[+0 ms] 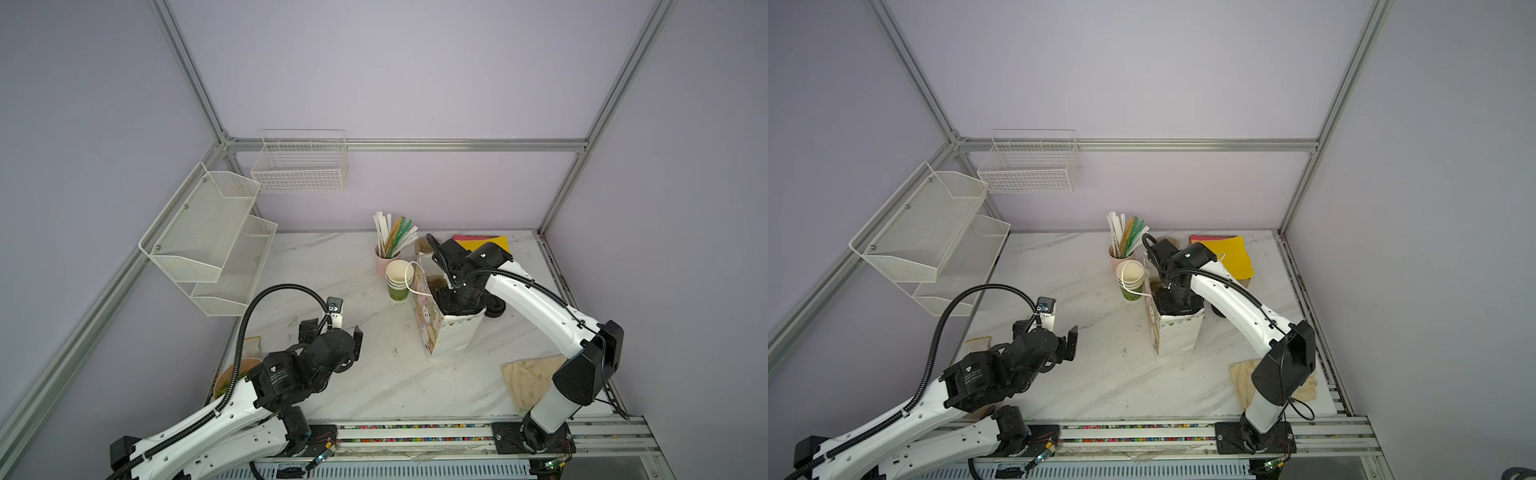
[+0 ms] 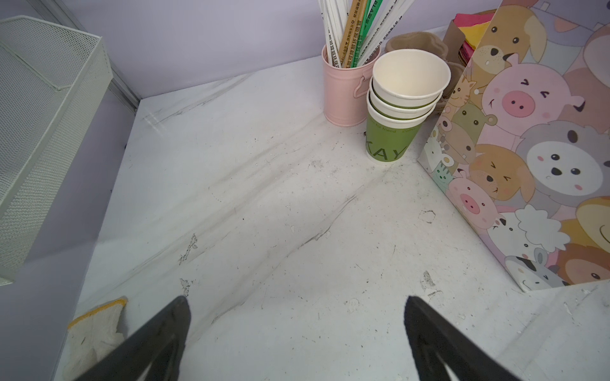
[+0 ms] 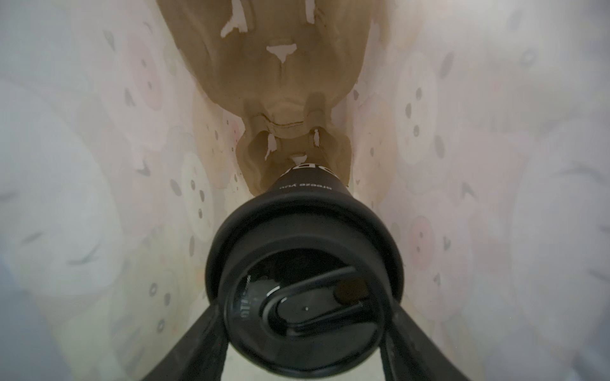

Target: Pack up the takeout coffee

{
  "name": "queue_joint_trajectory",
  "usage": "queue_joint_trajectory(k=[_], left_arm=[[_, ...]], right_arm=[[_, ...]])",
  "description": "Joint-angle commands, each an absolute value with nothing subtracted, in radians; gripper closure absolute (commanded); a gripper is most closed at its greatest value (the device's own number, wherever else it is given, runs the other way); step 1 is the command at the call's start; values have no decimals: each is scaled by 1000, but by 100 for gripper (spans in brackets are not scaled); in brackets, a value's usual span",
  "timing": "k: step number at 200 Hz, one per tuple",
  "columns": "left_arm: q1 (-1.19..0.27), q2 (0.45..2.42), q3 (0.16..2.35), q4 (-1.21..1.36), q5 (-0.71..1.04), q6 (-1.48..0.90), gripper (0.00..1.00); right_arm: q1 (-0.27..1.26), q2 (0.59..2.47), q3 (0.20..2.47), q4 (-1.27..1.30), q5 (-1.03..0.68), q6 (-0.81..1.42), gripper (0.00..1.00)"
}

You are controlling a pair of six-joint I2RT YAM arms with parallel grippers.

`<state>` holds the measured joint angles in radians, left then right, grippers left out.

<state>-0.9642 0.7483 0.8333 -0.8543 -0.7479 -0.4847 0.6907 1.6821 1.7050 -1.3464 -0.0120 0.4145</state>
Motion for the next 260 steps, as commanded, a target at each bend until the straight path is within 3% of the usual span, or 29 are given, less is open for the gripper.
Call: queue_joint_trajectory(k=[1, 260], left_arm=[[-960, 735, 862, -837, -763, -466, 0], [-959, 725, 860, -839, -762, -465, 0]], right_arm=[[699, 1696, 1694, -1367, 17, 424, 32], [721, 1747, 1644, -1339, 56, 406, 32]])
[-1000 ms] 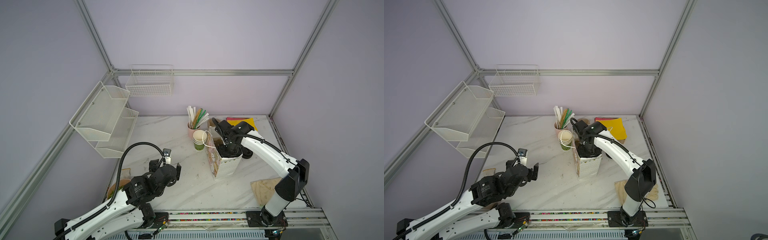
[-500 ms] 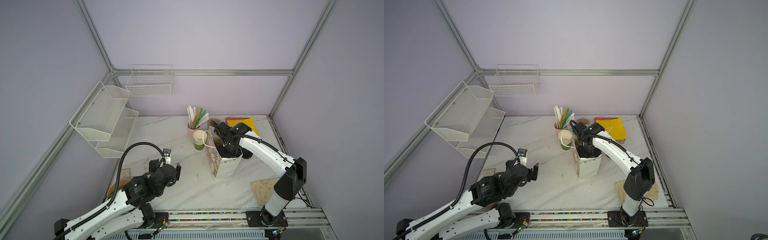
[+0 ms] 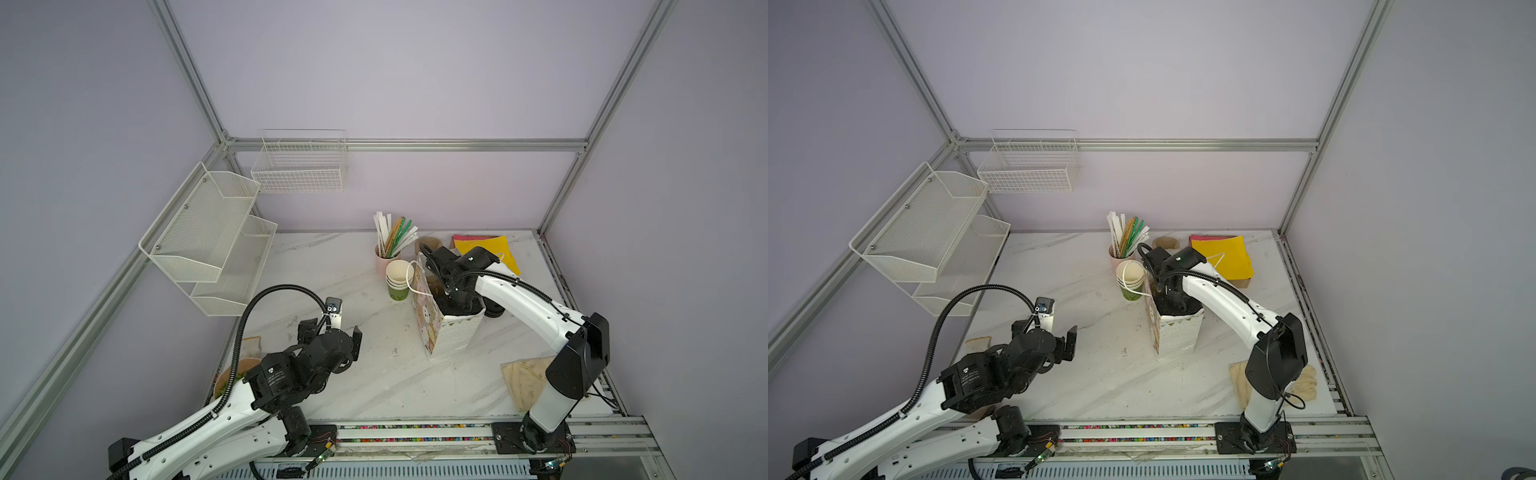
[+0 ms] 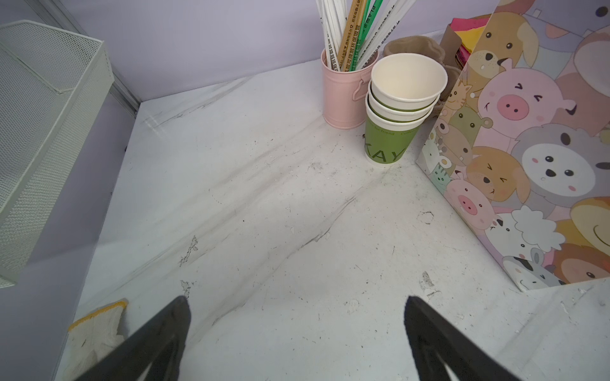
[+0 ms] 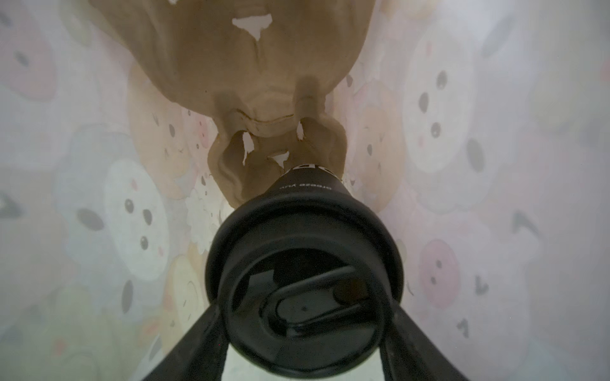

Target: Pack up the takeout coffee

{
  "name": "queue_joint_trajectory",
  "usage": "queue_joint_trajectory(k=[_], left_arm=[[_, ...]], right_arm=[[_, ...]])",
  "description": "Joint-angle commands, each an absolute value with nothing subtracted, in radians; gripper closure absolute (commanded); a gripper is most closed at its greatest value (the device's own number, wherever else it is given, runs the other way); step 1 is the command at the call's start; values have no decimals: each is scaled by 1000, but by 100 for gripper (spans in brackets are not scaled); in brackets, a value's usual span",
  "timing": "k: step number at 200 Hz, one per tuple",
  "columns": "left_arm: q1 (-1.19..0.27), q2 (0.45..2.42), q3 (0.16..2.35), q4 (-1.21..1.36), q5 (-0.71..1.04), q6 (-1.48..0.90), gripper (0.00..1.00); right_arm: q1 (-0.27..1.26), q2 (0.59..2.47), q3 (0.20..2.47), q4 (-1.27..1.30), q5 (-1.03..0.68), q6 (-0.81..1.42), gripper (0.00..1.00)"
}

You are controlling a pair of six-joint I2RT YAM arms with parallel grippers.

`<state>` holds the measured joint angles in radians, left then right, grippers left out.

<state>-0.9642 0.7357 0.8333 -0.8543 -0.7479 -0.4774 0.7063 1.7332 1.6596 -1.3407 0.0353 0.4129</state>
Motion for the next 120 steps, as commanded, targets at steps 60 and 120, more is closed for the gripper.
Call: queue_joint_trajectory(k=[60, 120], left_arm=[[-959, 726, 859, -838, -759, -465, 0], [-959, 731, 859, -841, -759, -465, 0]], right_arm=[[729, 1741, 1574, -1300, 55, 412, 32], [730, 1739, 1500, -1257, 48, 414, 32]])
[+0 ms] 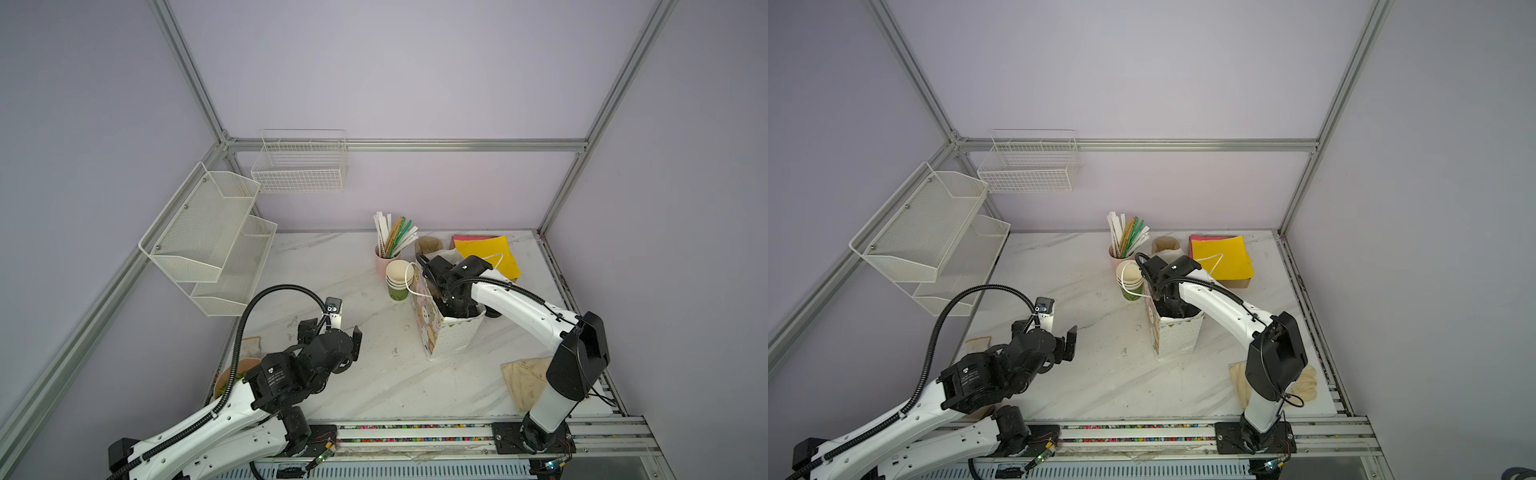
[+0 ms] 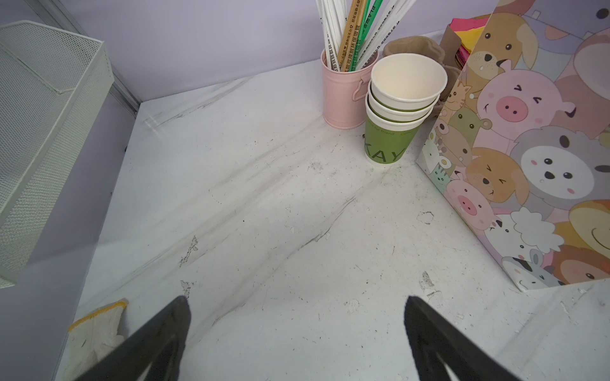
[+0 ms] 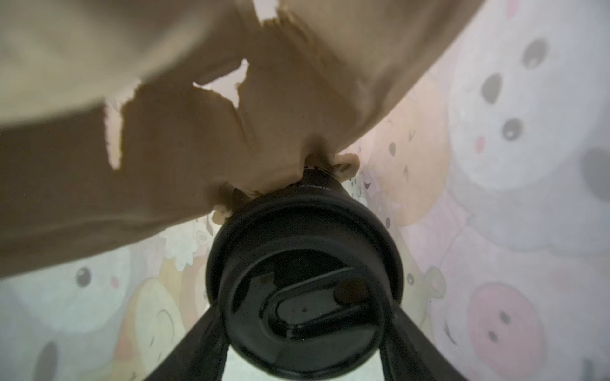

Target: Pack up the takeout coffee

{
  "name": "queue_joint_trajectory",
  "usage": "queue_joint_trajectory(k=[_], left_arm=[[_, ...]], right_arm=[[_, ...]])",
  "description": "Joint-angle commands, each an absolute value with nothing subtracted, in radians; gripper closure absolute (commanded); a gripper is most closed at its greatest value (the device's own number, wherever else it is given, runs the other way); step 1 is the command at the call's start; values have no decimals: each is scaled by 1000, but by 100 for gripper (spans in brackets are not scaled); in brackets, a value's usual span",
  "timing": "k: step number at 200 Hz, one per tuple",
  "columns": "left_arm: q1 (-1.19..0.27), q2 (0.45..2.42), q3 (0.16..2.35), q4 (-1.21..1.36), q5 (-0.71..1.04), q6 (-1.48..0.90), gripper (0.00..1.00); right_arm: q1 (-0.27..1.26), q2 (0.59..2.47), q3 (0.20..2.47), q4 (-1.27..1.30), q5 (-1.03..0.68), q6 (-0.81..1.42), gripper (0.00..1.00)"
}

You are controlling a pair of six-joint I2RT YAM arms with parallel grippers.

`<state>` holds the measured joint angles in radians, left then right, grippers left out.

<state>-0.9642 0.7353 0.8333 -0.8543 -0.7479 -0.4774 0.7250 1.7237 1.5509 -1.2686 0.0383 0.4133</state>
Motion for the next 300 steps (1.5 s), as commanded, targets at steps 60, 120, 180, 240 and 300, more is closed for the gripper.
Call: queue_joint_trajectory(k=[60, 120, 180, 240, 300], left_arm=[[-959, 735, 861, -841, -759, -464, 0], [-959, 738, 861, -841, -756, -463, 0], [-960, 743, 862, -841, -752, -463, 0], [-959, 756, 859, -843, -749, -463, 0], [-959, 757, 858, -845, -747, -466, 0]], right_arm=[[730, 1738, 1554, -1281, 62, 413, 30], [730, 1738, 1662, -1343, 78, 416, 18], [730, 1715, 1711, -1358, 77, 417, 3], [730, 1709, 1744, -1357, 72, 417, 3], [730, 1746, 1797, -1356, 100, 429, 3]])
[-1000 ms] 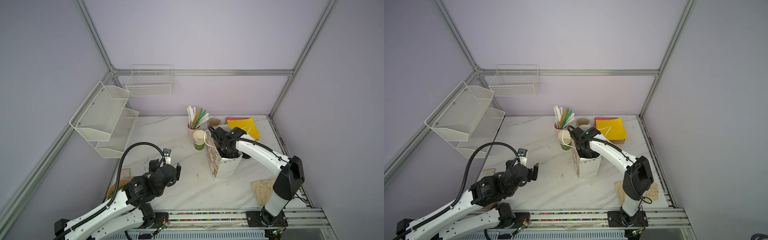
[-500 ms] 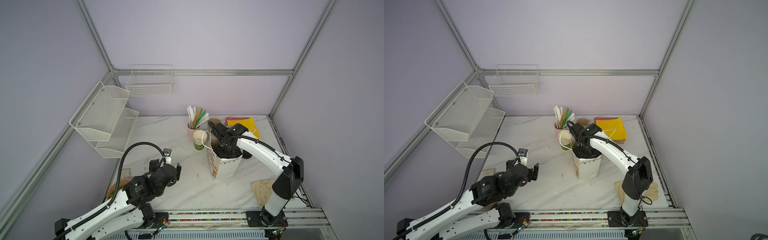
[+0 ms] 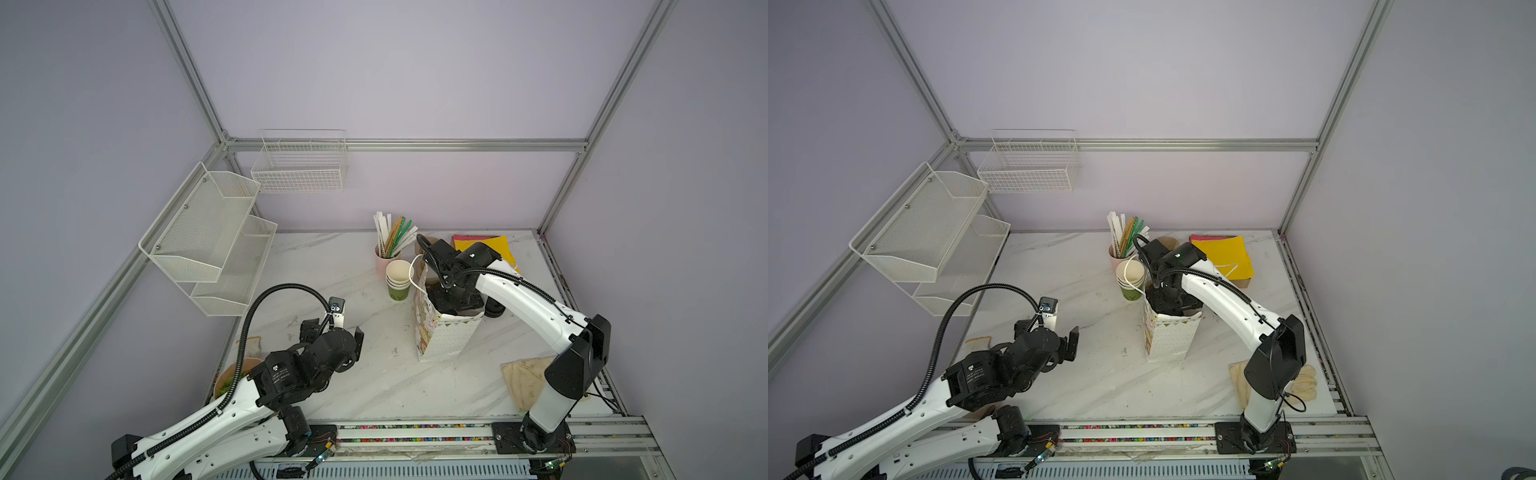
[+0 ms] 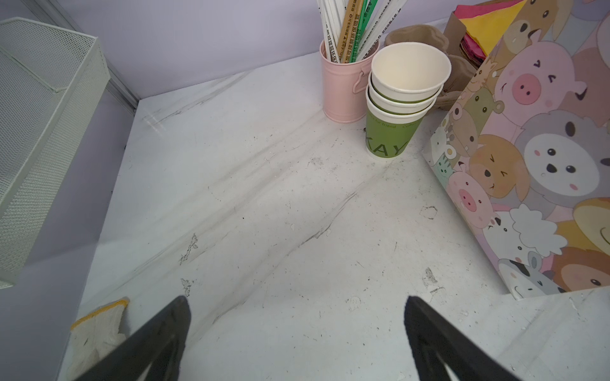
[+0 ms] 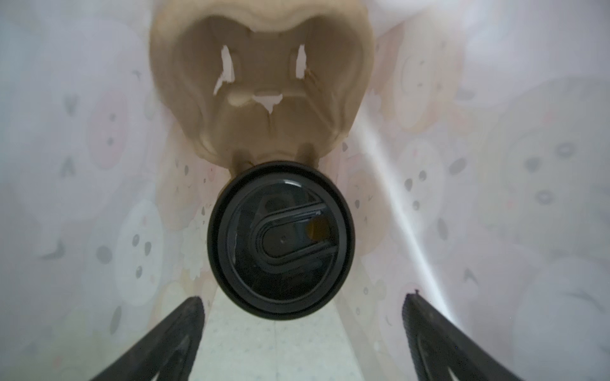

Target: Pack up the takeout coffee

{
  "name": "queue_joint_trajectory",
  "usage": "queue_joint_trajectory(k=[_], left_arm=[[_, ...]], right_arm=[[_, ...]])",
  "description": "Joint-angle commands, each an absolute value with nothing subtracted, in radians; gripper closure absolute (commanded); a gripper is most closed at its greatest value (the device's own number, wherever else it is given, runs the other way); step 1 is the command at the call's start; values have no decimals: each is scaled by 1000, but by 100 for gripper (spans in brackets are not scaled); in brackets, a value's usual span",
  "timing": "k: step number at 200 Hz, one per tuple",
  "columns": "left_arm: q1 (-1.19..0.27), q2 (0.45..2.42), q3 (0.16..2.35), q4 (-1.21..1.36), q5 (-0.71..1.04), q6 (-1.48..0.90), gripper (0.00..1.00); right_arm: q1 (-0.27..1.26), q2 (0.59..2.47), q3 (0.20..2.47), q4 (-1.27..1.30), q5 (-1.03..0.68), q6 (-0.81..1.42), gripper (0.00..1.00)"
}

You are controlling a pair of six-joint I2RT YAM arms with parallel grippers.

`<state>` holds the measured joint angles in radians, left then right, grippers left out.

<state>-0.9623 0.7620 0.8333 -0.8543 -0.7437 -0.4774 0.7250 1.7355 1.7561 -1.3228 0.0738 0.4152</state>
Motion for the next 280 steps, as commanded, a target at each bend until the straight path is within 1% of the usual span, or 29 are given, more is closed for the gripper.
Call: queue_joint_trajectory(k=[1, 74, 165, 225, 280], left_arm=[[-959, 758, 858, -845, -747, -466, 0], [-959, 749, 855, -851, -744, -477, 0], [-959, 747, 854, -852, -739, -478, 0], [-959, 744, 853, -850, -733, -480, 0], [-959, 747, 847, -823, -726, -463, 0]], right_arm=[[730, 1747, 1798, -1356, 100, 430, 3], [730, 1790, 1829, -1310, 98, 443, 3], [731, 1825, 1945, -1301, 141, 463, 3], [729, 1871, 2127, -1324, 168, 483, 2], [726, 1887, 2287, -1322, 152, 469, 3]])
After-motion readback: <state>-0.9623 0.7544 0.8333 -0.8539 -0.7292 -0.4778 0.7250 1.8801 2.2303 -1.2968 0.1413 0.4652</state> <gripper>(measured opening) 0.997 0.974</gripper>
